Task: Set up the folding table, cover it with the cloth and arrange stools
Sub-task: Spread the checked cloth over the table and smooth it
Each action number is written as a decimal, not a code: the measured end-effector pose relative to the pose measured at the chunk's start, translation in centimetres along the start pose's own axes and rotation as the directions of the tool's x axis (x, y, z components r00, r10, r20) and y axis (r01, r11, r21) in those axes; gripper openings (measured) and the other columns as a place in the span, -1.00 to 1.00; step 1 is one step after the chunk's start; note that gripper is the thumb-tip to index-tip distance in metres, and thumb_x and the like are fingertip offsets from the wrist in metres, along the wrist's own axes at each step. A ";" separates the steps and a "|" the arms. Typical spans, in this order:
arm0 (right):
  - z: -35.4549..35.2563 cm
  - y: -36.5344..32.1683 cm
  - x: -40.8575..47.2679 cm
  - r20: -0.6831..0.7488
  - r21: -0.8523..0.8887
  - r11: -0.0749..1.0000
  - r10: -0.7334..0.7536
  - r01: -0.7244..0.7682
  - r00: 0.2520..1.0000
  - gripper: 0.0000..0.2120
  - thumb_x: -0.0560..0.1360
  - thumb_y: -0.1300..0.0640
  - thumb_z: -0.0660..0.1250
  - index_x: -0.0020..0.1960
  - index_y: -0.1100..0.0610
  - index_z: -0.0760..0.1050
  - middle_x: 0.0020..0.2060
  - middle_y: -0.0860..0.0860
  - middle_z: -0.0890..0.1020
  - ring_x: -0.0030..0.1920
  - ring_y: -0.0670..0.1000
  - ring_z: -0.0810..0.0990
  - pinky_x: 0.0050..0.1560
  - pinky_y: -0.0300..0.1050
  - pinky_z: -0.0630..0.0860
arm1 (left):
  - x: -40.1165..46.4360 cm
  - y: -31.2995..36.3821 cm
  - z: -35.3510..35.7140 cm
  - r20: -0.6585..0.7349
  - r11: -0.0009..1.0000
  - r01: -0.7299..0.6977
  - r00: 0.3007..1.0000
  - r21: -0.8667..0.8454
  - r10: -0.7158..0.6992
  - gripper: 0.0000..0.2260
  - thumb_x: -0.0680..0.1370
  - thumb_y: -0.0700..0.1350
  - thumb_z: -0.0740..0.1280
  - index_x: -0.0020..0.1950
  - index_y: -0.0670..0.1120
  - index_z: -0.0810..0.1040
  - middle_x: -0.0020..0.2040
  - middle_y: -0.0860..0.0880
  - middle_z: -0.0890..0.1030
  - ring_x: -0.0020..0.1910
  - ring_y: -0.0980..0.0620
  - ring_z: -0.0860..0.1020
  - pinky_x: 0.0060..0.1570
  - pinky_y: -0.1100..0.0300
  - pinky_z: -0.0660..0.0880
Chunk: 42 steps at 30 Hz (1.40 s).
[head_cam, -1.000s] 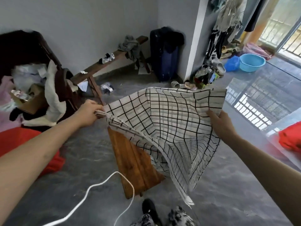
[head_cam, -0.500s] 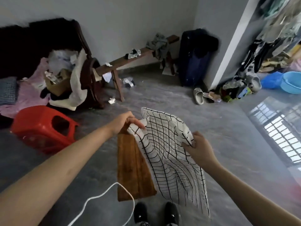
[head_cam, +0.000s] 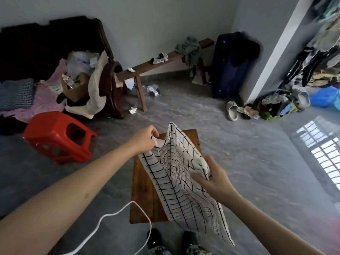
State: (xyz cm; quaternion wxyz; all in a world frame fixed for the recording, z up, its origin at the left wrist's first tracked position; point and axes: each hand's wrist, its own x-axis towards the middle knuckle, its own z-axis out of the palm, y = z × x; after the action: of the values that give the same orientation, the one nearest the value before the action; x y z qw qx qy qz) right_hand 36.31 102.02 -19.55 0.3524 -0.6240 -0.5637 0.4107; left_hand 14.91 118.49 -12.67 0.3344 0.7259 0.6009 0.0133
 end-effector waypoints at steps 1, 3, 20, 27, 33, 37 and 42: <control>-0.5 0.1 0.3 -0.076 -0.034 0.999 -0.015 0.012 0.997 -0.61 0.45 -0.17 0.40 0.18 -0.13 0.34 0.02 -0.19 0.55 -0.10 -0.23 0.56 -0.15 -0.26 0.49 | 0.0 0.0 -0.3 -0.003 0.999 -0.009 1.000 0.039 0.009 -0.68 0.45 -0.35 0.20 0.13 -0.06 0.46 0.15 -0.01 0.48 0.07 0.04 0.44 -0.20 0.25 0.34; -1.6 0.7 1.1 -0.203 -0.134 0.991 -0.054 0.027 0.978 -0.55 0.50 0.05 0.41 0.29 -0.11 0.29 0.11 -0.15 0.45 -0.08 -0.18 0.53 -0.11 -0.17 0.52 | -0.1 -0.2 -0.8 -0.020 0.995 -0.007 1.000 0.100 0.009 -0.67 0.45 -0.36 0.19 0.11 -0.04 0.50 0.18 -0.04 0.52 0.06 0.04 0.46 -0.19 0.27 0.35; -5.2 2.1 6.6 0.006 -0.953 0.301 0.034 -0.004 0.999 -0.67 0.48 0.26 0.26 0.19 0.01 0.51 0.13 0.02 0.52 0.17 0.07 0.47 0.16 0.01 0.40 | -0.3 -2.3 -1.3 0.143 0.948 0.043 0.985 0.315 -0.092 -0.54 0.49 0.23 0.15 -0.07 -0.14 0.59 -0.05 -0.07 0.63 -0.06 -0.08 0.55 -0.09 0.11 0.43; -8.5 3.0 7.2 -0.044 -0.969 0.240 0.086 -0.064 0.995 -0.77 0.49 0.20 0.28 0.10 0.01 0.58 0.14 0.05 0.46 0.20 0.08 0.41 0.15 0.01 0.41 | -0.6 -6.8 -3.1 -0.108 0.869 0.180 0.983 0.461 -0.147 -0.67 0.49 0.24 0.28 -0.06 0.00 0.59 -0.01 -0.09 0.61 0.02 -0.12 0.56 -0.01 0.02 0.52; -9.4 4.4 6.3 -0.118 -0.977 0.167 0.091 -0.132 0.989 -0.74 0.48 0.16 0.33 0.14 -0.03 0.57 0.29 0.07 0.36 0.31 0.09 0.31 0.23 0.00 0.33 | -0.7 -7.7 -3.6 -0.197 0.879 0.234 0.967 0.416 -0.164 -0.72 0.51 0.16 0.28 -0.26 -0.01 0.50 -0.13 -0.07 0.58 -0.07 -0.14 0.57 -0.10 0.05 0.49; -8.1 4.8 6.2 -0.098 -0.979 0.166 0.111 -0.115 0.989 -0.73 0.48 0.11 0.32 0.17 -0.04 0.55 0.34 0.05 0.34 0.33 0.07 0.30 0.26 0.00 0.30 | -0.2 -6.6 -2.4 -0.194 0.895 0.137 0.979 0.425 -0.057 -0.72 0.50 0.15 0.26 -0.18 -0.03 0.57 -0.17 -0.04 0.59 -0.06 -0.13 0.57 -0.18 0.10 0.43; -7.0 5.4 6.9 -0.066 -0.979 0.177 0.175 -0.098 0.982 -0.77 0.49 0.12 0.30 0.13 -0.01 0.56 0.28 0.04 0.37 0.31 0.07 0.31 0.26 0.01 0.33 | 0.2 -6.1 -2.5 -0.197 0.873 0.089 0.980 0.479 0.008 -0.71 0.47 0.21 0.32 -0.11 -0.01 0.60 -0.14 -0.04 0.58 -0.01 -0.13 0.56 -0.14 0.10 0.44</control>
State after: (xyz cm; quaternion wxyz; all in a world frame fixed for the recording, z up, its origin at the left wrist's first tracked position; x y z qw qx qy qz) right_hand 45.11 108.39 -22.32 -0.1802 -0.7398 -0.6482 0.0069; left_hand 8.63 120.14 -13.86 0.0820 0.7690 0.6295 -0.0747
